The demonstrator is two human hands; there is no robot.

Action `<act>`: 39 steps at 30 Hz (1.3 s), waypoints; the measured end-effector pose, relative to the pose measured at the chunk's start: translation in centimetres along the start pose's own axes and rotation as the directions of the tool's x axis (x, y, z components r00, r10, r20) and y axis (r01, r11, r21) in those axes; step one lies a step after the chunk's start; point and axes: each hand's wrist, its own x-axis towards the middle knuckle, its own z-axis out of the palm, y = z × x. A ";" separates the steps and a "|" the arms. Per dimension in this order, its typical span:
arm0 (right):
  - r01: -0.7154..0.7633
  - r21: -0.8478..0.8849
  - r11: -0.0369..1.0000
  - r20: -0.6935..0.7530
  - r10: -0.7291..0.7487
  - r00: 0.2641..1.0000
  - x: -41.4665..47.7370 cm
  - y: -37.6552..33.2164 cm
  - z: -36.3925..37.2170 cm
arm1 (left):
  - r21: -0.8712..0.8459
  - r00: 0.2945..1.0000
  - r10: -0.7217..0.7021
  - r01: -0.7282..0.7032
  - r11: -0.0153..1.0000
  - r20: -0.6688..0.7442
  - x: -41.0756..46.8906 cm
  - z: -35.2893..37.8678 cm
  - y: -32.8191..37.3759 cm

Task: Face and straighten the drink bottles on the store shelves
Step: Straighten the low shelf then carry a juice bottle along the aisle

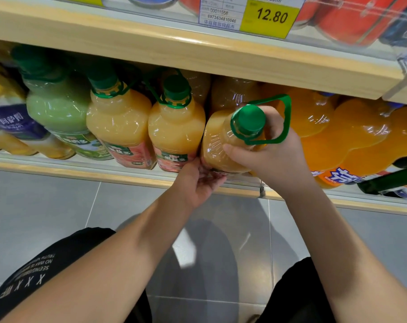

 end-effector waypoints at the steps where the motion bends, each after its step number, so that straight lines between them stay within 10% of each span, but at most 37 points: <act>1: -0.016 -0.006 1.000 0.013 0.016 1.000 0.1 0.2 0.3 | -0.008 1.000 0.003 -0.003 1.000 0.013 0.0 -0.1 0.0; 39: -0.204 -0.247 0.947 0.202 0.256 0.945 4.9 2.7 -0.9 | -0.061 0.997 0.070 -0.067 0.996 0.045 -0.8 0.9 -0.7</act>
